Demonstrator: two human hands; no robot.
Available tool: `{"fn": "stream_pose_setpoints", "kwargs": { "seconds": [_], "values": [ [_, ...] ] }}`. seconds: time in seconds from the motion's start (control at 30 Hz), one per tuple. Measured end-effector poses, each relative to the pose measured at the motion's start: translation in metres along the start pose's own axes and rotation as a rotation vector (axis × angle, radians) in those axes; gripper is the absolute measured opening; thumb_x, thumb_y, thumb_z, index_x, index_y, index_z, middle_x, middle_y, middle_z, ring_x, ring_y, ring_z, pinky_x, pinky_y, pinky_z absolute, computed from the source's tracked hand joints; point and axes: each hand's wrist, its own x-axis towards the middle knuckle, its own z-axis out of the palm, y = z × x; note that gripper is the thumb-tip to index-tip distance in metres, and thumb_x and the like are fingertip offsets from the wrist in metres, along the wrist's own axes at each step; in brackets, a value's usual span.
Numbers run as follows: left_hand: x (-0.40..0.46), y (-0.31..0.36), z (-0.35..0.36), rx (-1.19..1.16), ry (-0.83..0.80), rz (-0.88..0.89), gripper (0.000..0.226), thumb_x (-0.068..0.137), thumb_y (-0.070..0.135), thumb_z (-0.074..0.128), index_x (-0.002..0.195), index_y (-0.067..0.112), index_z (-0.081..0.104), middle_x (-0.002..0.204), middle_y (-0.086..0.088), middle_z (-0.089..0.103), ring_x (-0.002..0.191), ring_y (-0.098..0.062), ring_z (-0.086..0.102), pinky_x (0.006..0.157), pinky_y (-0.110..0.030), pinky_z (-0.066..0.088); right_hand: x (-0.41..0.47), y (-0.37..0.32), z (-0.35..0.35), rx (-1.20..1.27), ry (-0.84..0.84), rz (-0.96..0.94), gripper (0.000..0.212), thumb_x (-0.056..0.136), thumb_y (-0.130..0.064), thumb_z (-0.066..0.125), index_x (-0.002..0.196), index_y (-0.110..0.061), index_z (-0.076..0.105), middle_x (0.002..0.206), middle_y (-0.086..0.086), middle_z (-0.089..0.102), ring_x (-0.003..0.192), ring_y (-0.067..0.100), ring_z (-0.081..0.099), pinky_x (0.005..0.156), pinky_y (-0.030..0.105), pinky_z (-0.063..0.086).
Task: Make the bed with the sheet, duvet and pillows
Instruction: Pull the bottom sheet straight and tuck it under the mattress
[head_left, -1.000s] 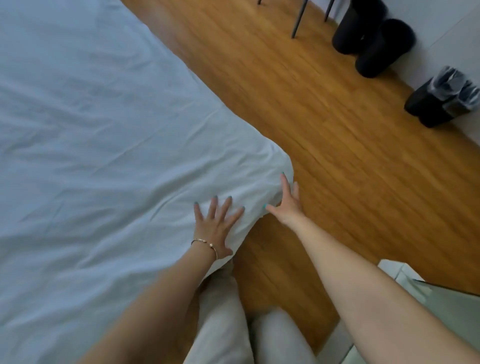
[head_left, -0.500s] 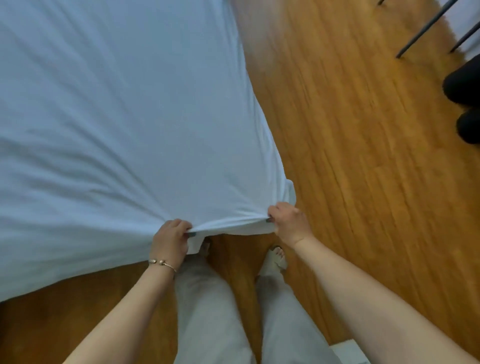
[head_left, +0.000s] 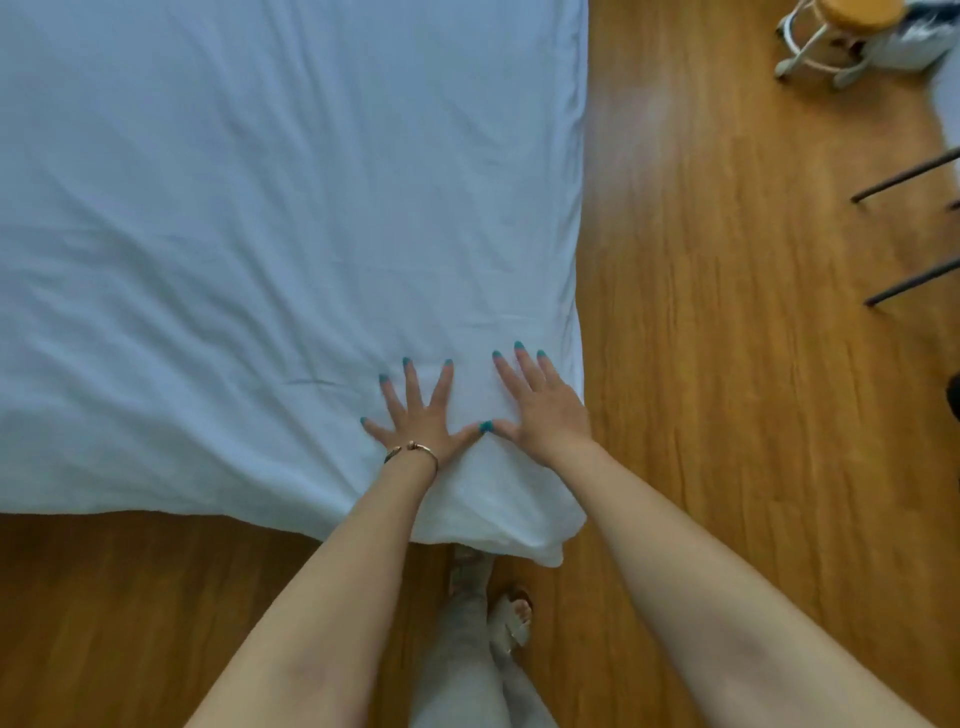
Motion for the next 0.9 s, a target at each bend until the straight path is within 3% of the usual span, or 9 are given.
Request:
{"fn": "stream_pose_setpoints", "kwargs": {
  "seconds": [0.13,0.23,0.3,0.33,0.43,0.53,0.67,0.8,0.9],
  "values": [
    [-0.018,-0.012,0.051,0.171,-0.204,-0.026,0.132,0.058,0.089,0.051,0.133,0.038,-0.045,0.139,-0.002,-0.055,0.132,-0.039,-0.043,0.104,-0.073,-0.004,-0.011,0.022,0.035,-0.09,-0.228,-0.035,0.103,0.084,-0.059,0.06,0.149,-0.043,-0.017,0.159,-0.007,-0.026,0.148,0.022,-0.016,0.118,0.047,0.018],
    [-0.042,-0.006,0.056,0.055,-0.177,-0.048,0.127,0.053,0.094,0.039,0.139,0.04,-0.036,0.142,0.0,-0.051,0.133,-0.037,-0.041,0.106,-0.072,0.0,-0.018,0.041,0.019,-0.136,-0.127,-0.114,0.07,0.087,-0.063,0.053,0.148,-0.043,0.026,0.16,-0.006,0.018,0.145,0.02,0.025,0.103,0.037,0.041],
    [-0.026,0.004,0.033,-0.05,-0.018,-0.05,0.115,0.05,0.096,0.023,0.139,0.047,-0.031,0.146,0.005,-0.045,0.137,-0.032,-0.036,0.106,-0.072,0.002,0.002,0.046,-0.009,-0.041,0.027,-0.093,0.045,0.092,-0.065,0.042,0.119,-0.037,0.064,0.131,-0.009,0.058,0.115,0.016,0.057,0.075,0.03,0.05],
    [-0.009,0.012,0.018,-0.092,0.074,-0.056,0.112,0.052,0.095,0.023,0.139,0.049,-0.029,0.15,0.006,-0.04,0.139,-0.03,-0.033,0.106,-0.072,0.001,0.018,0.046,-0.023,0.014,0.097,-0.082,0.043,0.094,-0.062,0.041,0.112,-0.033,0.068,0.121,-0.008,0.063,0.109,0.017,0.06,0.07,0.029,0.049],
    [0.051,0.052,-0.024,-0.167,0.177,-0.107,0.107,0.066,0.086,0.045,0.144,0.049,-0.018,0.156,0.006,-0.03,0.143,-0.029,-0.026,0.106,-0.071,0.003,0.074,0.054,-0.041,0.065,0.142,-0.198,0.054,0.1,-0.045,0.042,0.15,-0.031,0.031,0.157,-0.003,0.028,0.144,0.019,0.025,0.098,0.035,0.044],
    [0.088,0.096,-0.023,-0.136,0.085,-0.23,0.101,0.072,0.083,0.045,0.146,0.048,-0.014,0.156,0.003,-0.03,0.143,-0.03,-0.025,0.106,-0.07,0.005,0.109,0.079,-0.054,-0.095,-0.15,-0.372,0.057,0.103,-0.042,0.032,0.154,-0.038,0.006,0.162,-0.013,-0.007,0.15,0.015,-0.005,0.108,0.041,0.036],
    [0.077,0.148,0.009,-0.077,0.018,-0.317,0.091,0.082,0.075,0.04,0.145,0.046,-0.02,0.153,-0.002,-0.035,0.143,-0.032,-0.025,0.113,-0.063,0.002,0.104,0.138,-0.093,-0.156,-0.453,-0.406,0.049,0.104,-0.03,0.034,0.152,-0.036,0.025,0.162,-0.01,0.013,0.148,0.016,0.015,0.103,0.041,0.043],
    [0.052,0.222,0.019,-0.114,-0.232,-0.398,0.082,0.086,0.063,0.048,0.145,0.049,-0.007,0.154,-0.007,-0.033,0.144,-0.036,-0.022,0.114,-0.057,0.004,0.069,0.236,-0.142,0.003,-0.532,-0.174,0.051,0.101,-0.038,0.041,0.151,-0.032,0.03,0.155,-0.002,0.034,0.137,0.021,0.038,0.103,0.037,0.042],
    [0.061,0.286,-0.001,-0.433,-0.404,-0.336,0.06,0.09,0.047,0.049,0.145,0.023,0.04,0.158,-0.012,0.021,0.142,-0.032,0.025,0.115,-0.045,0.025,0.057,0.312,-0.17,0.051,-0.549,0.033,0.057,0.1,-0.042,0.043,0.153,-0.026,0.026,0.157,0.002,0.03,0.141,0.022,0.034,0.108,0.037,0.036]
  ]
}}
